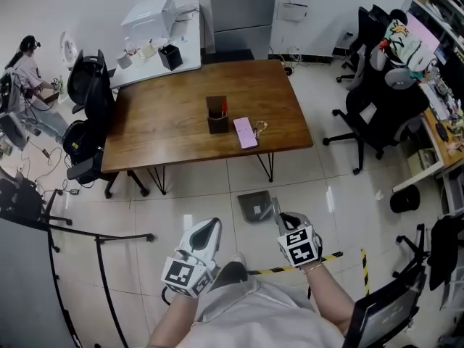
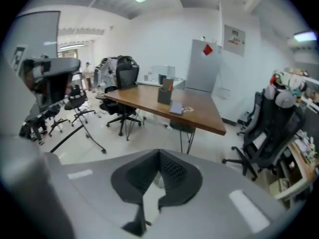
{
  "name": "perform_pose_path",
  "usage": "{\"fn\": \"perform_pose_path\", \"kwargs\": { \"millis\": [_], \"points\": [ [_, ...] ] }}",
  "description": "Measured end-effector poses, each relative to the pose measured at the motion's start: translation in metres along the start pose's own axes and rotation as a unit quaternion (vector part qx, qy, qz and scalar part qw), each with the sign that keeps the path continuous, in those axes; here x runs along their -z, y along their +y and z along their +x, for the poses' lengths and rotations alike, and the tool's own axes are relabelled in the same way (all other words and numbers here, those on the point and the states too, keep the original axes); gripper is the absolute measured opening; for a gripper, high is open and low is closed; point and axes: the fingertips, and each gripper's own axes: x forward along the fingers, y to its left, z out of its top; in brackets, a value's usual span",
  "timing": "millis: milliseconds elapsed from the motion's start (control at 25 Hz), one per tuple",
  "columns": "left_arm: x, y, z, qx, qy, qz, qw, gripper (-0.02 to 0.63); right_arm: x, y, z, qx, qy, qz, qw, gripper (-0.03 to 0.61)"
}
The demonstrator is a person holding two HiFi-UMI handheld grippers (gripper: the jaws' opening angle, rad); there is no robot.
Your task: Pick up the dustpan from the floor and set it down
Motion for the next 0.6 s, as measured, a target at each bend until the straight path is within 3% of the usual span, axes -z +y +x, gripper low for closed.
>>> {"fn": "perform_pose_path", "kwargs": {
  "millis": [200,360,480,600],
  "points": [
    [-0.027,-0.064,-0.027,-0.007,-0.043,0.03,0.9986,0.015,0.003,0.01,-0.066,-0.021,-0.071,-0.019,0.997,0.002],
    [-0.035,-0.116,-0.048,-0.003,-0.065,0.014,0.9978,0.015,0.003,0.014,-0.127,-0.031,-0.136,-0.002,0.99,0.002],
    [-0.051,-0.146,-0.064,-0.005,-0.082,0.018,0.9965,0.015,-0.014,0.028,-0.18,-0.037,-0.207,0.006,0.978,0.002],
    [-0.067,-0.174,-0.081,0.004,-0.092,0.05,0.9945,0.015,-0.042,0.042,-0.237,-0.029,-0.296,-0.001,0.955,0.002]
  ]
}}
